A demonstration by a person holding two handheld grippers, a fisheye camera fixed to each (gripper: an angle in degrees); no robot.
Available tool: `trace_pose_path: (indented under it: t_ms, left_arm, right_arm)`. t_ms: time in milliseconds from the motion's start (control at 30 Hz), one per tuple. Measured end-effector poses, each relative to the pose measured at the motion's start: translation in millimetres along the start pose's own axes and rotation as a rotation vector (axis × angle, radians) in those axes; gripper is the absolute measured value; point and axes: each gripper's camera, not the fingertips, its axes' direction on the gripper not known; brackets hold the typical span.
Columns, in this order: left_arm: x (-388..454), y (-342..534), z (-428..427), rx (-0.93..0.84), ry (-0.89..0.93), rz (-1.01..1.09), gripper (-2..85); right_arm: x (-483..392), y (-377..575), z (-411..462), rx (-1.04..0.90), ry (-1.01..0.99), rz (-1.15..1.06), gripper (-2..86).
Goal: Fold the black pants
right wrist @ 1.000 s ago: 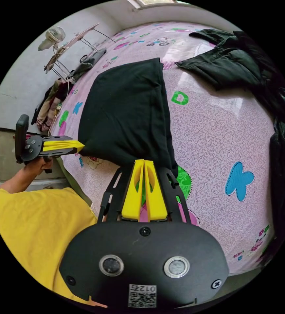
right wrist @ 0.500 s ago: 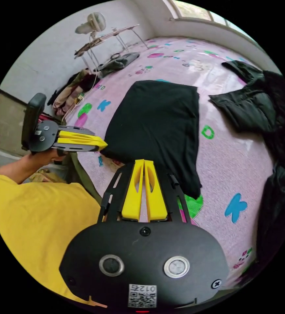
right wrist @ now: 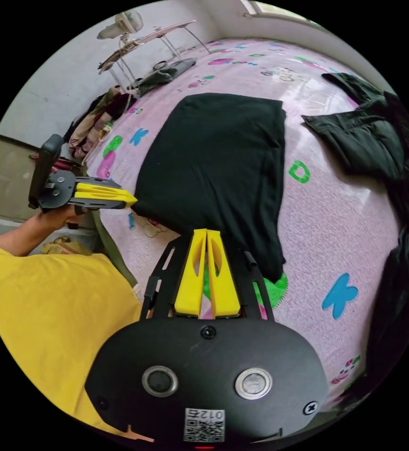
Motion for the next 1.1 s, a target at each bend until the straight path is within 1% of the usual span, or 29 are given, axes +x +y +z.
trace_pose_path:
  t_ms: [67, 133, 200, 267, 367, 433, 500, 600, 767, 833, 900, 967, 1033, 1100]
  left_arm:
    - [-1, 2, 10, -0.055, -0.044, -0.015, -0.2]
    - [-4, 6, 22, -0.093, -0.042, -0.030, -0.2]
    - [-6, 10, 22, -0.067, -0.014, -0.048, -0.2]
    - [-8, 12, 21, -0.077, -0.024, -0.074, -0.2]
    - [-11, 15, 7, -0.027, -0.031, -0.105, -0.2]
    - [-9, 13, -15, 0.059, -0.050, -0.115, -0.2]
    - [-4, 6, -29, 0.126, -0.029, -0.097, -0.2]
    - [10, -20, -32, 0.169, 0.016, -0.027, -0.1]
    - [38, -64, -15, 0.141, 0.007, 0.107, -0.1]
    - [49, -76, 0, 0.073, -0.022, 0.164, -0.1]
    - [52, -80, 12, 0.023, -0.037, 0.185, -0.2]
    - [50, -80, 18, 0.022, -0.026, 0.174, -0.1]
    - [46, -82, 21, 0.026, 0.006, 0.153, -0.1]
    - [45, -84, 22, 0.022, 0.015, 0.149, -0.1]
  right_arm:
    - [13, 5, -1, -0.014, 0.008, 0.036, -0.1]
    - [24, 9, -2, -0.009, -0.031, 0.070, 0.0]
    - [31, 10, -4, -0.008, -0.037, 0.095, 0.0]
    - [29, 9, -7, -0.014, -0.020, 0.091, 0.0]
    - [24, 8, -15, -0.030, 0.032, 0.088, 0.1]
    - [19, 7, -25, -0.003, 0.048, 0.080, 0.3]
    - [15, 4, -40, 0.069, 0.056, 0.058, 0.6]
    - [15, -10, -39, 0.074, 0.095, 0.034, 1.8]
    - [29, -34, -27, 0.035, 0.047, 0.104, 4.0]
    - [35, -41, -23, 0.013, -0.004, 0.126, 4.0]
    - [39, -47, -16, -0.029, 0.019, 0.133, 3.4]
    - [42, -51, -14, -0.057, 0.018, 0.112, 2.1]
    - [43, -54, -17, -0.056, 0.059, 0.082, 1.1]
    - [45, -58, -19, -0.057, 0.045, 0.055, 0.5]
